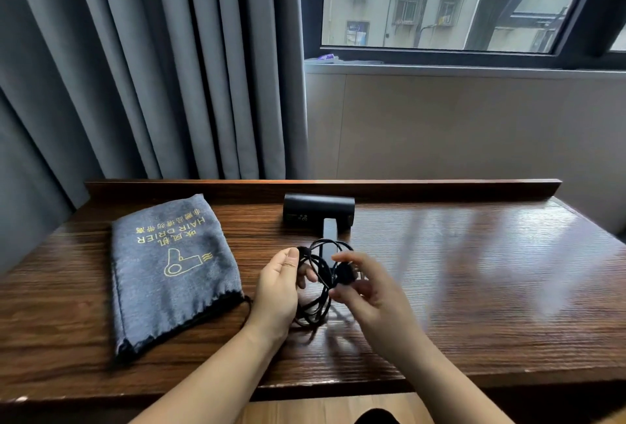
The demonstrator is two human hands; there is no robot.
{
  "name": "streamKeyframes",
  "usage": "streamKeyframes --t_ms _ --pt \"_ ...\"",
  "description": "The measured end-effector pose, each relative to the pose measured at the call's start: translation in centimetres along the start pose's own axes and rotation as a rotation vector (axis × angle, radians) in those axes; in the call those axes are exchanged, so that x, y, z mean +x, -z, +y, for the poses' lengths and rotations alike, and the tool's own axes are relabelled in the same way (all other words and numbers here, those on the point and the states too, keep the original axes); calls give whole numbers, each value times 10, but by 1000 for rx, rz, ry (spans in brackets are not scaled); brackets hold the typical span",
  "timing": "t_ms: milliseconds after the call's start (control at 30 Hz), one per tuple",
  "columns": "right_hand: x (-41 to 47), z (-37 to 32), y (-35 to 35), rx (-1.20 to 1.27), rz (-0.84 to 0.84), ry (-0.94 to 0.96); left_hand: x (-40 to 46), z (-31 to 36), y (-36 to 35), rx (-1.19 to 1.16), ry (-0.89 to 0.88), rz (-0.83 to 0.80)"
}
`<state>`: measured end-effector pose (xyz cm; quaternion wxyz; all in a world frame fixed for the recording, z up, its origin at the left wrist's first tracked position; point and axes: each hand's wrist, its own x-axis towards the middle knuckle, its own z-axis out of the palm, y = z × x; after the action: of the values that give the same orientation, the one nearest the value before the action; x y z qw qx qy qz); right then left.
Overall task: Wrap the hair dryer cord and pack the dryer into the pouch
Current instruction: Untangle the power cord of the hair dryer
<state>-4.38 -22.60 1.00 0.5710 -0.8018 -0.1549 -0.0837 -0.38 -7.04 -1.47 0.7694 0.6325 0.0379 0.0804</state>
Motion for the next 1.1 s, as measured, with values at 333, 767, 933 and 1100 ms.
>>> streamKeyframes --t_ms 333,767,933,1100 --pt "12 1 -15 -571 7 221 -5 7 -4 0 30 -65" --pt "6 9 -19 -612 -191 207 -1 20 -6 -117 123 -119" --pt "5 18 -18 -489 -174 180 2 14 1 1 91 -184" --pt "2 24 -9 -342 23 196 10 13 15 171 10 -206"
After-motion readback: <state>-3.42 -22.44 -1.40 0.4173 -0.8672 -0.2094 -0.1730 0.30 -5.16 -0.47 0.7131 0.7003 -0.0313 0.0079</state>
